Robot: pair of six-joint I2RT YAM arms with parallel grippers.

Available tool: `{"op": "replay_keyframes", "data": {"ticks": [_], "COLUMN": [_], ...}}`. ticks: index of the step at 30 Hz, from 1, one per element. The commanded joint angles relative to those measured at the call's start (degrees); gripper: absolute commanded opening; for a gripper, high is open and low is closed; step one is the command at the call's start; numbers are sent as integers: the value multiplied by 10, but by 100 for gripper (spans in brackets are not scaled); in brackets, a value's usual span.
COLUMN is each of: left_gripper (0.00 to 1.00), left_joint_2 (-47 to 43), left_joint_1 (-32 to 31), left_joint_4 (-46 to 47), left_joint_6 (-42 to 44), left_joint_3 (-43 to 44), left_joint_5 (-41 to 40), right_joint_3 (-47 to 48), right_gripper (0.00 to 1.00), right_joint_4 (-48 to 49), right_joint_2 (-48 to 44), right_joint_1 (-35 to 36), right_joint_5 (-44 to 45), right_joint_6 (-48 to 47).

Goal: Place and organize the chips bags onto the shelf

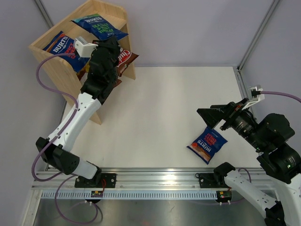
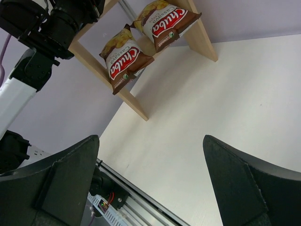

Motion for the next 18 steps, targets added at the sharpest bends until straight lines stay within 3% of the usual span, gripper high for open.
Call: {"op": "replay_keyframes", "data": {"ticks": [1,5,18], "left_gripper": [0,0,4], "left_joint_2": [15,44,45], "left_joint_1": [21,50,85], "left_joint_4": [-12,-37,-70], "left_joint_6": [-56,-115,-146], "left_joint_3": [49,65,80], "left_joint_5": [15,31,21], "right_joint_3": [-2,16,19], "right_gripper": [99,100,99], "right_joint_4": [-7,-17,-11], "right_joint_2": [0,9,11], "right_joint_1": [1,2,1], "right_joint_5": [18,18,10], "right_joint_6": [-17,-20,-21]}}
